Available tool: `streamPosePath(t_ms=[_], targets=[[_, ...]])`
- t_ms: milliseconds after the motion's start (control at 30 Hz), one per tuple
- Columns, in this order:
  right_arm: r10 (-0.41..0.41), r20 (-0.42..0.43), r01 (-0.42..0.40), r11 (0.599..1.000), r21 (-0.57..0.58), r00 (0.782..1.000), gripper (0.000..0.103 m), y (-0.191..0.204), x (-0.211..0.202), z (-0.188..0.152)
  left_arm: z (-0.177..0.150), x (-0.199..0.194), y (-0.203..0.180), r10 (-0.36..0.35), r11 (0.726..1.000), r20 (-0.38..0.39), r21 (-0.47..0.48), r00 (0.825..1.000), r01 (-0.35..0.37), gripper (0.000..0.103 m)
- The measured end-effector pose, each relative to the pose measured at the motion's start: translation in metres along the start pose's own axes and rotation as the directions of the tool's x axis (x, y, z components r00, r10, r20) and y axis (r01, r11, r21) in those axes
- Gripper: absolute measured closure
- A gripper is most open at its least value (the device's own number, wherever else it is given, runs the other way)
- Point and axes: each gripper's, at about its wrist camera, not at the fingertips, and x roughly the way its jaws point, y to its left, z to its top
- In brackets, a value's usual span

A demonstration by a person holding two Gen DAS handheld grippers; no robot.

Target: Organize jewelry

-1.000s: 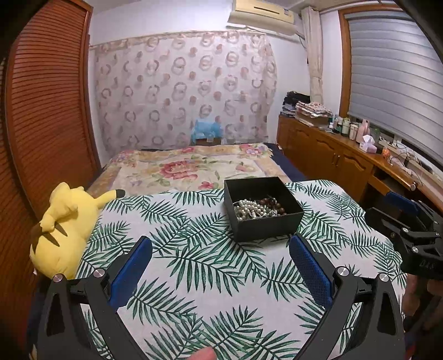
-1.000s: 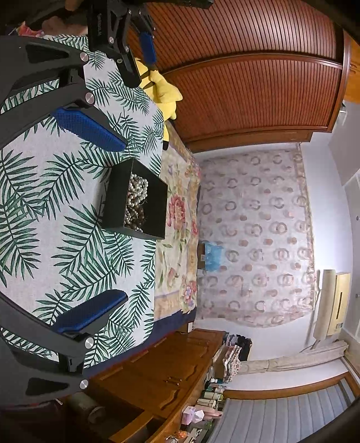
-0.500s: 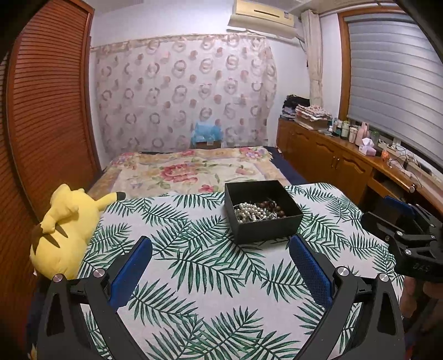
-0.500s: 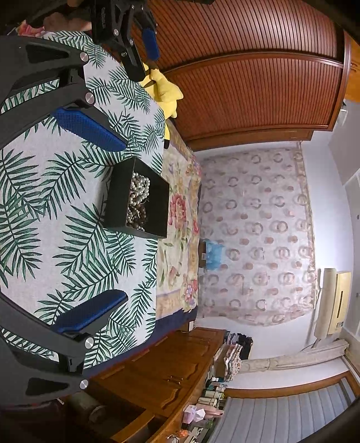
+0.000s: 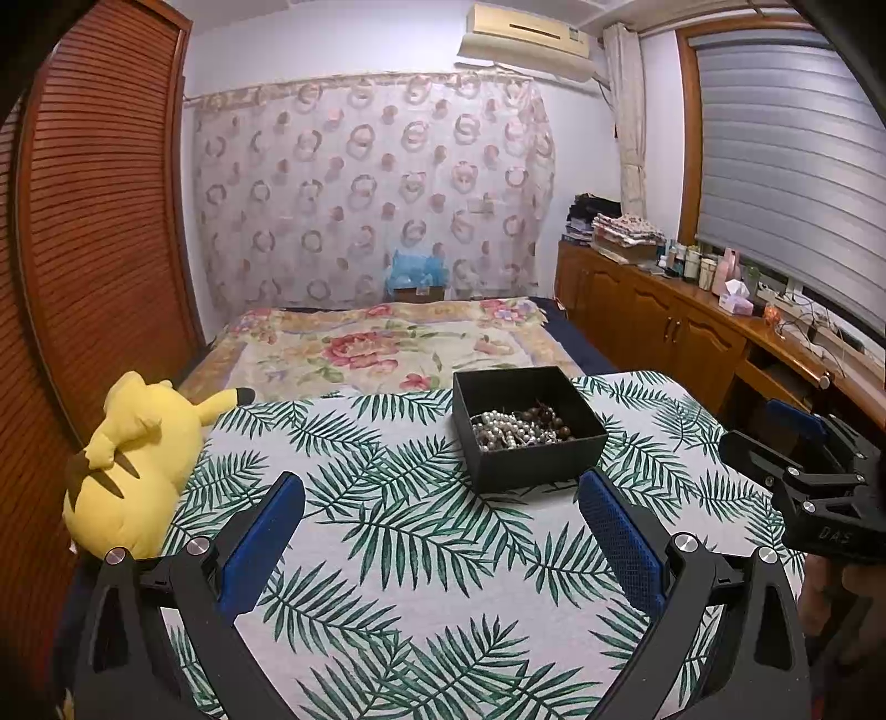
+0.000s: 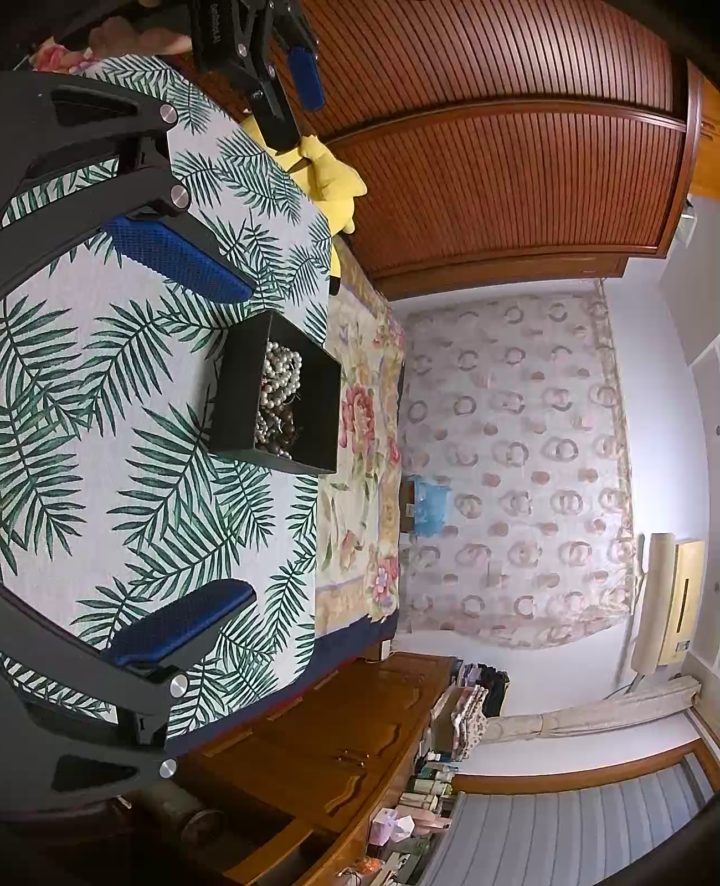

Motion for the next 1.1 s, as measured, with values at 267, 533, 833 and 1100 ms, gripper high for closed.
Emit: streamPosePath(t_ms=[267,533,833,1100], targets=[[0.002,0.0,-0.002,1.0,-0.002,1.0,0.003,0.0004,-0.0002,0.0006,0.0007,-0.0006,0.0005,-0.002,1.0,-0.001,-0.001,1.0,0.002,0.008],[0.002,-0.001,-0.002,1.0,0.001,1.0,0.003,0.0005,0.0001,0.0004,0.0007,-0.0009,0.0006,-0.003,1.0,0.0,-0.001,1.0,0.003,0.008],[0.002,-0.004,-0.002,1.0,0.003,1.0,0.003,0.002,0.0001,0.0006,0.0021,-0.002,0.0003,-0.005,1.0,-0.003,-0.003,1.0,0.005,0.008],[0.001,-0.002,-0.001,1.0,0.003,1.0,0.003,0.0018,0.0,0.0005,0.0018,-0.002,0.0005,-0.005,1.0,-0.003,-0.002,1.0,0.005,0.008]])
